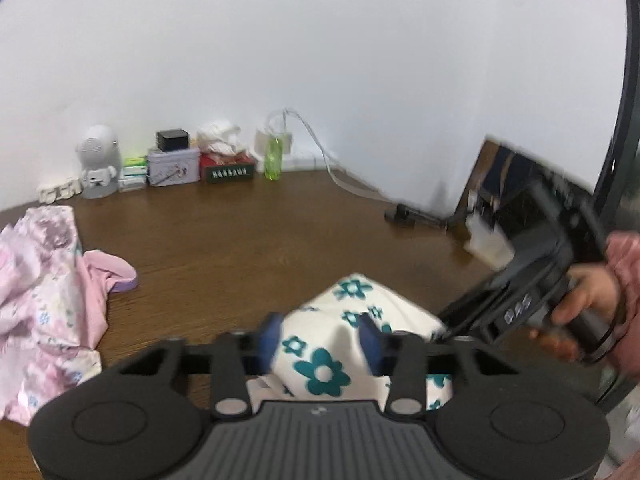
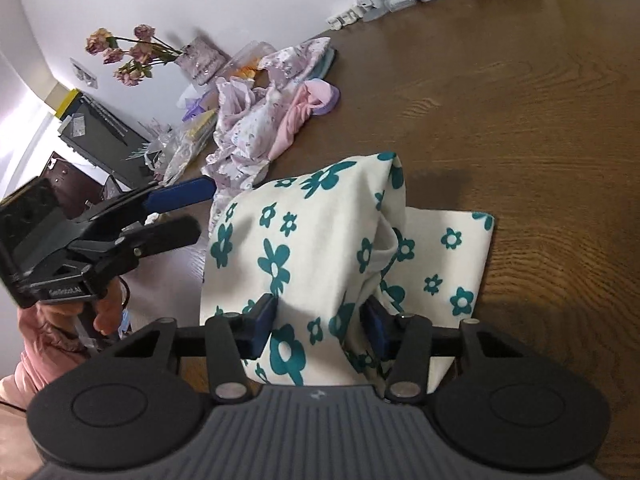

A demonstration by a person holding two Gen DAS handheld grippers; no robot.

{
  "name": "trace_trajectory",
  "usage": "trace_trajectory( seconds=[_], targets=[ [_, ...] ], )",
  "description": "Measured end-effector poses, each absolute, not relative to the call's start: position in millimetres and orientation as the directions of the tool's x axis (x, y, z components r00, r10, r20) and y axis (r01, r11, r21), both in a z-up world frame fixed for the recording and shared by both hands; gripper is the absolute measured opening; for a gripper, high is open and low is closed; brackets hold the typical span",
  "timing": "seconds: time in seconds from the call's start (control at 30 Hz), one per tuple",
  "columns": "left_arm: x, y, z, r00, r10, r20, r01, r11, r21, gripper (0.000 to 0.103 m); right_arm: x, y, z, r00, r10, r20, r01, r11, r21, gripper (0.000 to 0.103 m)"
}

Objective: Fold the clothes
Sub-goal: 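Press the folded shirt flat with both open grippers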

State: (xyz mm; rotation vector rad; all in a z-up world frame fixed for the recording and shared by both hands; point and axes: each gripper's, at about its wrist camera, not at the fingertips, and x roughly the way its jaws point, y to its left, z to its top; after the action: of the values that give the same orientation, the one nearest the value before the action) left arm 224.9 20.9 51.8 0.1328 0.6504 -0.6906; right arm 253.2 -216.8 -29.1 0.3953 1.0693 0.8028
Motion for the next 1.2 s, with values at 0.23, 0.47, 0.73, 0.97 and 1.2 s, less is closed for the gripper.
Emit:
trace_trajectory(
  seconds=[0.23,0.47,0.73,0.97,1.2],
  targets=[
    [226.4,2.2,23.7,0.611,-0.466,-0.640,0.611,0.792,0.006,0.028,237.7,-236.7,-3.3,0.410,0.709,-0.574,-0.400,0.705,0.585,0.056],
    [215.5,-4.4,17.0,0.642,-0.438,-0.629,0.612,0.788,0.076,0.027,190.6,-175.8,24.9,0.628,0.563,-0.537,-0.593,0.793,0.139,0.047],
    [206.8,-11.4,3.2,0.662,-0.408,-0.629,0.601,0.790,0.120,0.025,193.4,-148.0,-8.3,0.642,0.461,-0.613,-0.551,0.833,0.050,0.044],
    [203.0,-6.2,-2.4,0.679,-0.424,-0.600,0.583,0.808,0.089,0.024,184.8,-159.4,-18.3,0.667,0.445,-0.597,-0.469,0.874,0.128,0.045],
    [187.0,3.0,-2.8,0.656,-0.477,-0.585,0.610,0.791,0.040,0.025,157.0,-159.9,-18.3,0.697,0.396,-0.597,-0.380,0.911,0.162,0.045]
  ],
)
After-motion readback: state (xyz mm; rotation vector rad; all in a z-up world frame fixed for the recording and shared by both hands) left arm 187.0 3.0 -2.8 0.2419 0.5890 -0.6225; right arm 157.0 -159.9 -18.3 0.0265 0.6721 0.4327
